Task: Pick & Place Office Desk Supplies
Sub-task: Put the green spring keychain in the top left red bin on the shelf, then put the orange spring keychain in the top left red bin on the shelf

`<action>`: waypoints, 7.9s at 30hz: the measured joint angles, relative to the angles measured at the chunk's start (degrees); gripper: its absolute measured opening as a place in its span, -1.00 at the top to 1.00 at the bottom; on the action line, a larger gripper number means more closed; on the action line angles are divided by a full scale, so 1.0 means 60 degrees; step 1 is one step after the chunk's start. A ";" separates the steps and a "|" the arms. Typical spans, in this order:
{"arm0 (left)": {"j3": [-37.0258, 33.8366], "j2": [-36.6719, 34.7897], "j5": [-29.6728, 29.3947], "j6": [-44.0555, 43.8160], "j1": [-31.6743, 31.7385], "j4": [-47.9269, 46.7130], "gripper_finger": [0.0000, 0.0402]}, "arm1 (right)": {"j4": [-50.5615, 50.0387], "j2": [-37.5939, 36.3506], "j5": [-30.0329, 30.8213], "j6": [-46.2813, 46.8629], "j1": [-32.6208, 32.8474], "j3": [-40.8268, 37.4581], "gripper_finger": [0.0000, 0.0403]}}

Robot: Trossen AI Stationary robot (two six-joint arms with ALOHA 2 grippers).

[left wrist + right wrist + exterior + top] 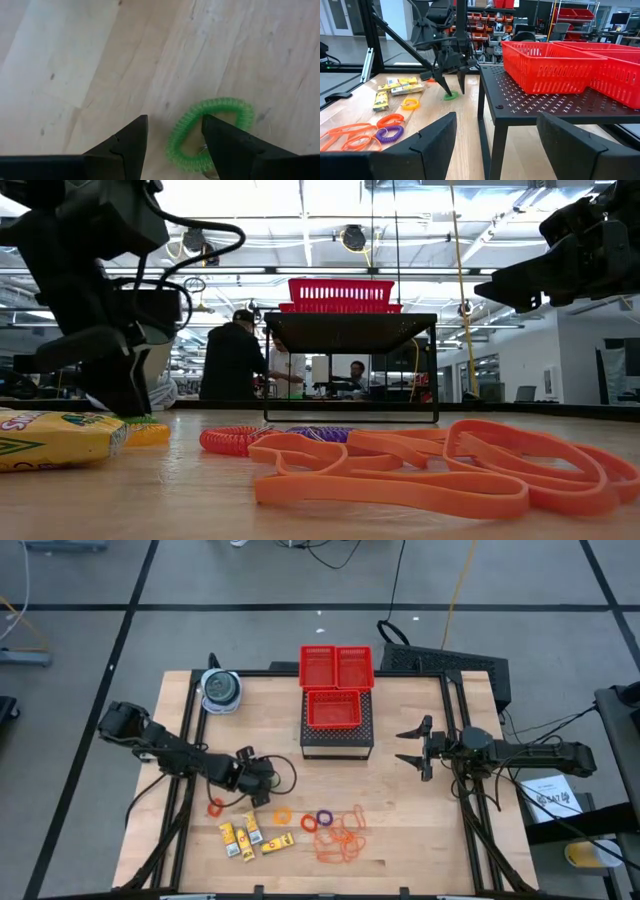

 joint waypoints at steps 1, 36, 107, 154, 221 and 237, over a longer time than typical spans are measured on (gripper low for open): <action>0.0000 0.0078 0.0093 -0.0005 0.0053 0.0016 -0.01 | 0.0000 0.0000 -0.0002 0.0000 -0.0003 0.0000 -0.33; 0.0732 -0.1528 -0.0801 0.1693 0.0211 0.2086 0.90 | 0.0004 0.0000 0.0000 0.0000 0.0000 0.0000 -0.33; 0.5143 0.1366 0.2193 0.4307 0.8172 0.6109 0.02 | 0.0004 0.0000 -0.0001 0.0000 0.0000 -0.0001 -0.33; 0.0961 -0.3540 0.4755 -0.9721 -0.1055 -0.7567 -0.01 | 0.0004 0.0000 -0.0003 0.0000 -0.0003 -0.0002 -0.33; -0.1130 -0.2460 0.1823 -0.6648 -0.0026 -0.1099 -0.01 | 0.0004 0.0000 -0.0003 0.0000 -0.0004 0.0000 -0.33; -0.0885 -0.2847 0.2572 -0.5771 -0.0030 -0.1524 -0.01 | 0.0004 0.0000 0.0000 0.0000 -0.0003 0.0000 -0.33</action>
